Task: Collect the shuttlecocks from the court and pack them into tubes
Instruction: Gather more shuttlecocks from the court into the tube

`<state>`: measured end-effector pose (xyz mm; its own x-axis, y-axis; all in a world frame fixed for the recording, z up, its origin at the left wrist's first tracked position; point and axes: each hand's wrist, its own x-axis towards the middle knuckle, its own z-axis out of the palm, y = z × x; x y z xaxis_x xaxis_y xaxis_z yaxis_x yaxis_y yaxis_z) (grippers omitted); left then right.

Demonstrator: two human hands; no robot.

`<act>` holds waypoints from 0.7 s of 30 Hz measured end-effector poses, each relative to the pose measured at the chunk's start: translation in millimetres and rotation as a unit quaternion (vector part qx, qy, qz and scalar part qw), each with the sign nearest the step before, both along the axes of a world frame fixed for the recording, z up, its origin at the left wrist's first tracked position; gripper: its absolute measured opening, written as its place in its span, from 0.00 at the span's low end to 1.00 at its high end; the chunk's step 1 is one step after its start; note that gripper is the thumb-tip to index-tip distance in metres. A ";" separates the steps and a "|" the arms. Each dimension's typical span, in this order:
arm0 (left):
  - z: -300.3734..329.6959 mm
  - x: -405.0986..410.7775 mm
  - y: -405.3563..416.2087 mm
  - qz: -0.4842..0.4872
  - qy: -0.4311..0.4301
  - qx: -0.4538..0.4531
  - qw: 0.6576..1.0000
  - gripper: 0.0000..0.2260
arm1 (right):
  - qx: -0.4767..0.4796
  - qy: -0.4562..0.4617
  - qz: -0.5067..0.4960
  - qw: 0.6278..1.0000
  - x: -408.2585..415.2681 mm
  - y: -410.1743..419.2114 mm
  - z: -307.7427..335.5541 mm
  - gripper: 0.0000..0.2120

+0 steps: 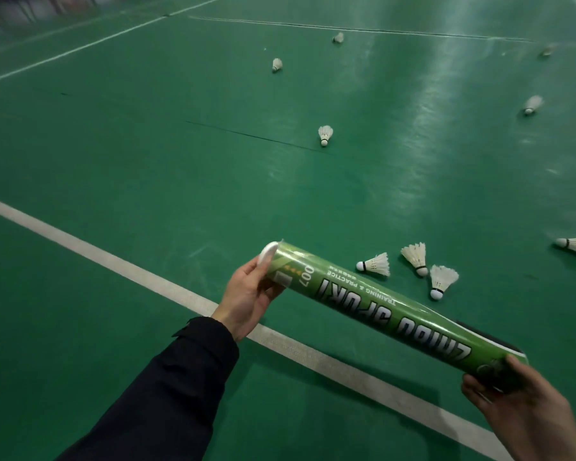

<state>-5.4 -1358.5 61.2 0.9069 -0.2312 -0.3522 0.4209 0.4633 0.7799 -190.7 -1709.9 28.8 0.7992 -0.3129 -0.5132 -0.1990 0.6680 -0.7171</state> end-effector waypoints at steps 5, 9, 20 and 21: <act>13.8 -7.7 -1.2 0.035 -0.053 0.042 0.997 0.18 | 0.024 0.003 0.003 1.000 1.3 -0.7 -2.3 0.30; 17.6 -12.3 -0.3 0.051 -0.109 0.108 0.987 0.13 | 0.037 0.004 0.000 0.999 3.4 0.5 -9.0 0.29; 19.1 -18.2 15.5 -0.022 -0.222 0.285 0.932 0.26 | 0.042 -0.026 -0.002 0.999 2.8 10.2 -3.2 0.25; 18.5 -19.0 16.2 -0.026 -0.230 0.300 0.926 0.26 | 0.042 -0.026 -0.002 0.999 2.0 10.5 -1.0 0.24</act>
<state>-24.4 -1342.3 79.7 0.9858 -0.1676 -0.0111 -0.0097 -0.1225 0.9924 -188.7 -1699.4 27.8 0.8247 -0.2734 -0.4950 -0.1602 0.7265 -0.6682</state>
